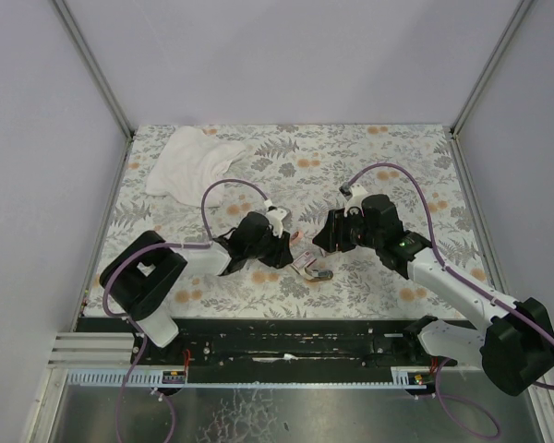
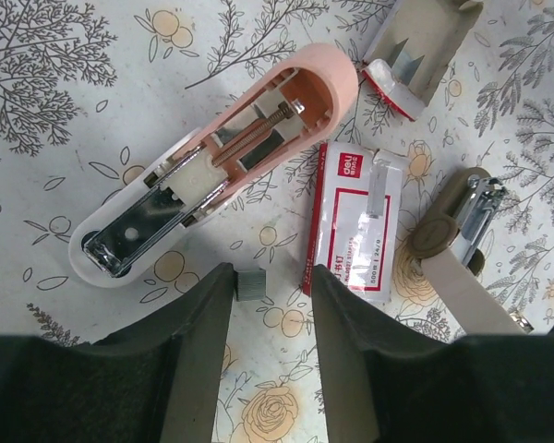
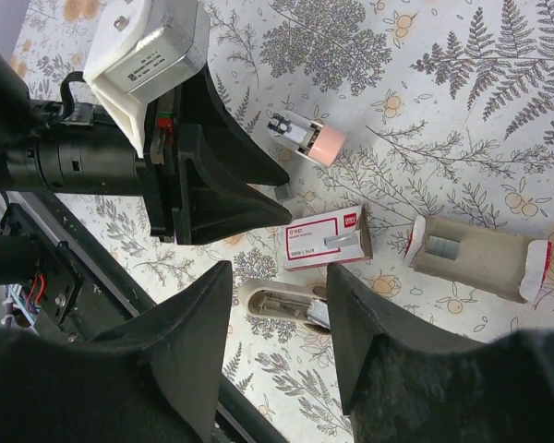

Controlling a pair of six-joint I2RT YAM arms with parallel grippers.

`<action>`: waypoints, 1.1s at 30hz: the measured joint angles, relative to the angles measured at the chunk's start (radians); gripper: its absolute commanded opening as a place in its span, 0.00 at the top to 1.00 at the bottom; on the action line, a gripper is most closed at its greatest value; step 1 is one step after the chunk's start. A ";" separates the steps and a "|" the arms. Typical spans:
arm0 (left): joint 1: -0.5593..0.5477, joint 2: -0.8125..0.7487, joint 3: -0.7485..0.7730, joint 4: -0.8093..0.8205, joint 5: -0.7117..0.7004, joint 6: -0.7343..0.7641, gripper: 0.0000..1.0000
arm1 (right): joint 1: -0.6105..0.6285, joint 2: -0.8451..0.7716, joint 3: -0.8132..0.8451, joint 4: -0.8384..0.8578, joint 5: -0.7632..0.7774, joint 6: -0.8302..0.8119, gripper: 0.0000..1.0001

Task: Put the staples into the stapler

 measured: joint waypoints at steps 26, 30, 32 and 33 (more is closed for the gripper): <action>-0.122 0.027 0.101 -0.162 -0.290 0.048 0.78 | 0.000 0.000 -0.006 0.000 0.019 0.003 0.47; -0.131 0.027 0.105 -0.172 -0.314 0.052 0.79 | 0.000 0.000 -0.006 0.000 0.028 0.003 0.47; -0.132 0.027 0.105 -0.173 -0.321 0.053 0.81 | 0.000 0.000 -0.006 0.000 0.036 0.003 0.46; -0.135 0.027 0.105 -0.173 -0.323 0.052 0.82 | 0.000 0.000 -0.006 0.000 0.039 0.003 0.46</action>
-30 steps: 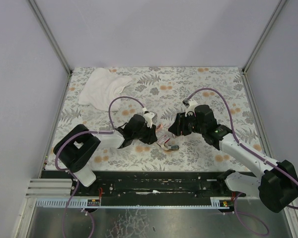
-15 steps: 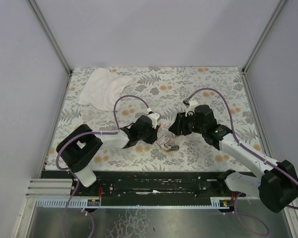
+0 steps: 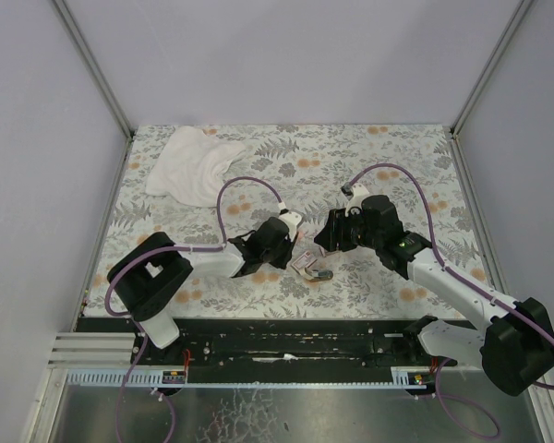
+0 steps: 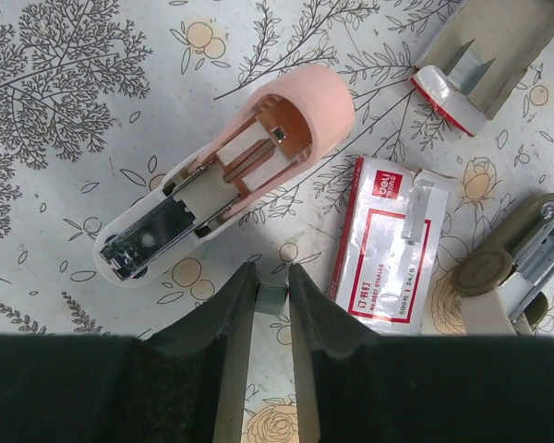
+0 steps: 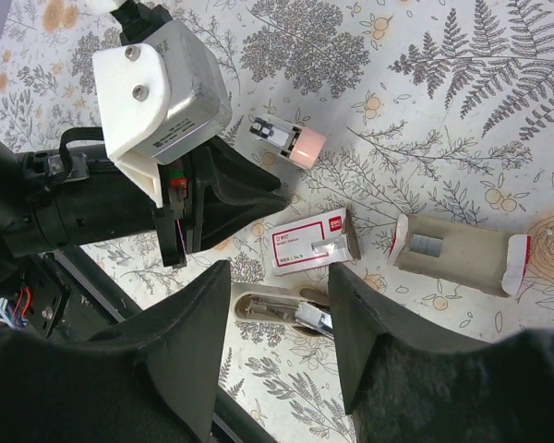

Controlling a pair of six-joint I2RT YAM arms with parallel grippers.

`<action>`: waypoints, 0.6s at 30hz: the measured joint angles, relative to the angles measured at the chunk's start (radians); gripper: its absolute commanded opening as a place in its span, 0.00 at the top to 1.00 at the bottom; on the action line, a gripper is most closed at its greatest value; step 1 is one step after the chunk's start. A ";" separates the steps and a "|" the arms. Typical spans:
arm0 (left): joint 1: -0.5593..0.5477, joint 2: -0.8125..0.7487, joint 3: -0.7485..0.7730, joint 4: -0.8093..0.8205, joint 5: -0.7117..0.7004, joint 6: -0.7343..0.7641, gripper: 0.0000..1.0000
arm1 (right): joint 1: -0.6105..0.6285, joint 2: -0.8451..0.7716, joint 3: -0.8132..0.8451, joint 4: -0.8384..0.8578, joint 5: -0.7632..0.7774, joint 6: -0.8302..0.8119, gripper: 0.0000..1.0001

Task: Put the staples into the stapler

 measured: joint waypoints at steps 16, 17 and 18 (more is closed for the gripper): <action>-0.008 -0.001 0.000 -0.002 -0.022 -0.001 0.88 | 0.000 0.010 0.000 -0.015 0.014 0.000 0.46; -0.008 -0.003 0.000 -0.005 -0.023 -0.003 0.88 | 0.000 0.010 0.000 -0.016 0.016 0.000 0.46; -0.008 -0.006 0.000 -0.011 -0.023 -0.006 0.88 | 0.000 0.011 0.000 -0.017 0.019 0.000 0.46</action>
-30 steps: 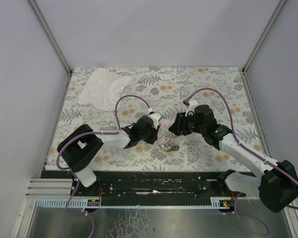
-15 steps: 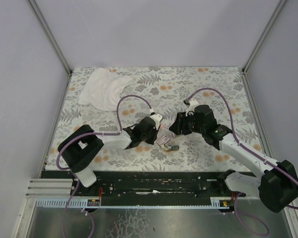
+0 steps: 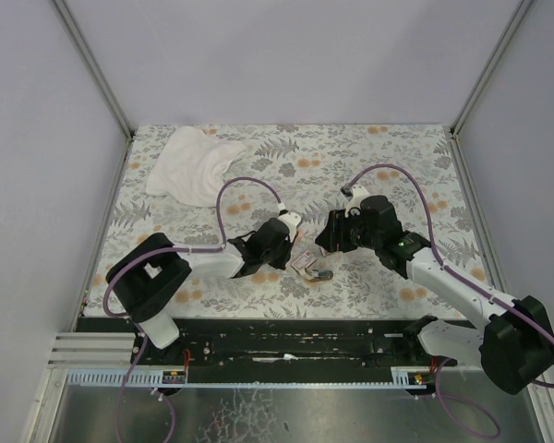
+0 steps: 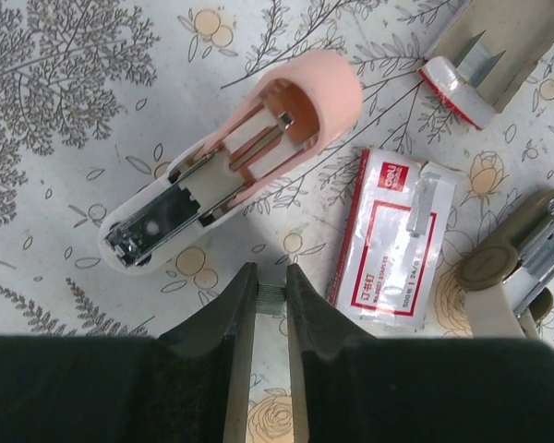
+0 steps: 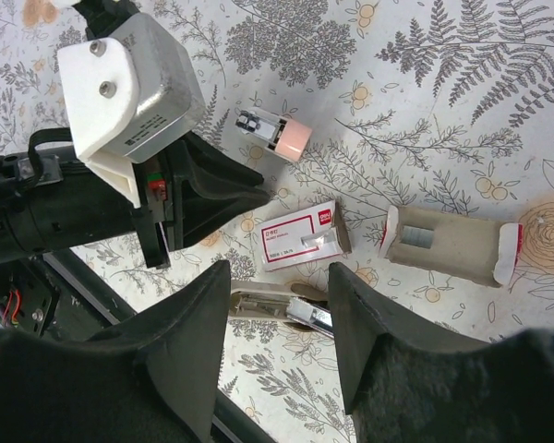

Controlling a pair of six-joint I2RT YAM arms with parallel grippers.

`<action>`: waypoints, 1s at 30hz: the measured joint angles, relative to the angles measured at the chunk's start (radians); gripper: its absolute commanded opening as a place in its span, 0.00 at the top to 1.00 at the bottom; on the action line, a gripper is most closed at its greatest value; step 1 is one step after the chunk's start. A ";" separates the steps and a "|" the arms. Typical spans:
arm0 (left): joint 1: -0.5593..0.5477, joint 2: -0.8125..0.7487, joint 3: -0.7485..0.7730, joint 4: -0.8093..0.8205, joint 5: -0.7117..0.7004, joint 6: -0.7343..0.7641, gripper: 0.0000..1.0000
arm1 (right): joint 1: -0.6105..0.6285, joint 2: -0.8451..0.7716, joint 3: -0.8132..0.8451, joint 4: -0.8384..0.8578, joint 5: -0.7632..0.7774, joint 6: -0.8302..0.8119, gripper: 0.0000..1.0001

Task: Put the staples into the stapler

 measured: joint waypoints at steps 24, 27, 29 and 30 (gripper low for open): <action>0.089 -0.278 -0.008 -0.132 -0.016 -0.071 0.89 | 0.074 0.330 0.210 -0.023 0.102 0.110 0.37; 0.106 -0.303 -0.008 -0.145 -0.009 -0.077 0.89 | 0.086 0.392 0.243 -0.018 0.112 0.114 0.39; 0.112 -0.315 -0.008 -0.148 0.002 -0.078 0.89 | 0.094 0.435 0.263 -0.012 0.114 0.116 0.43; 0.113 -0.317 -0.008 -0.149 0.004 -0.078 0.89 | 0.098 0.456 0.273 -0.012 0.114 0.116 0.45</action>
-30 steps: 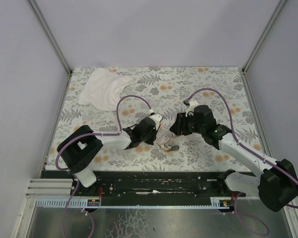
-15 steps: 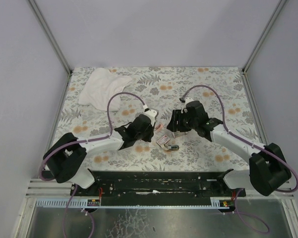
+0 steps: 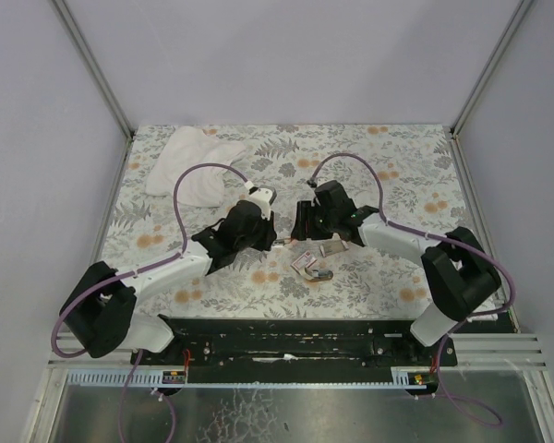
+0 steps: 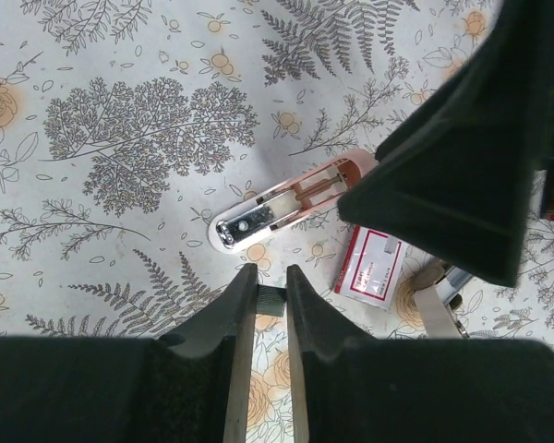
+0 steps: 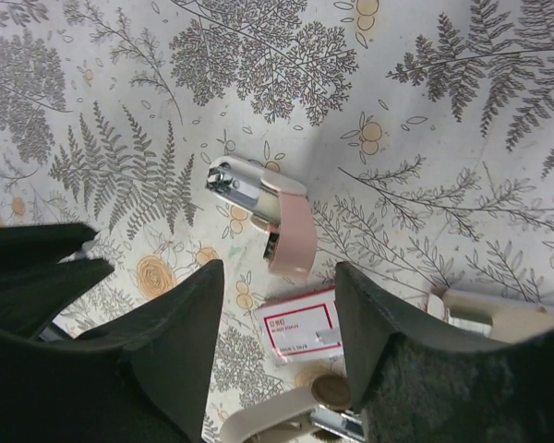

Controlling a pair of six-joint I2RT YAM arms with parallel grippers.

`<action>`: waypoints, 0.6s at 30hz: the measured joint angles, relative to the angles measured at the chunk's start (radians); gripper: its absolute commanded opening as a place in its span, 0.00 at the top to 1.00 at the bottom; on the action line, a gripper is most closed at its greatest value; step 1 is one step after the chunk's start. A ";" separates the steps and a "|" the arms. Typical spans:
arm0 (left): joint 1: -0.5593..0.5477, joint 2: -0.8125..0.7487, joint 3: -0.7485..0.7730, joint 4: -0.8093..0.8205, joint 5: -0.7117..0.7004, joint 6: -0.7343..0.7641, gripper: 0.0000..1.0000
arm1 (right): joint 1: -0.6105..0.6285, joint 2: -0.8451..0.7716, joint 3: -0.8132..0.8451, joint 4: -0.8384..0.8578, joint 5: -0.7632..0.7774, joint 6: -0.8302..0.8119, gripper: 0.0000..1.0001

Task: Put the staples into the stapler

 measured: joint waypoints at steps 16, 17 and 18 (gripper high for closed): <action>0.006 -0.018 -0.012 -0.001 0.029 -0.014 0.89 | 0.008 0.150 0.126 -0.023 -0.034 -0.109 0.87; 0.006 -0.023 -0.017 -0.002 0.032 -0.014 0.89 | 0.008 0.151 0.135 -0.033 -0.054 -0.135 0.87; 0.006 -0.031 -0.023 -0.002 0.036 -0.014 0.89 | 0.008 0.154 0.146 -0.047 -0.073 -0.162 0.87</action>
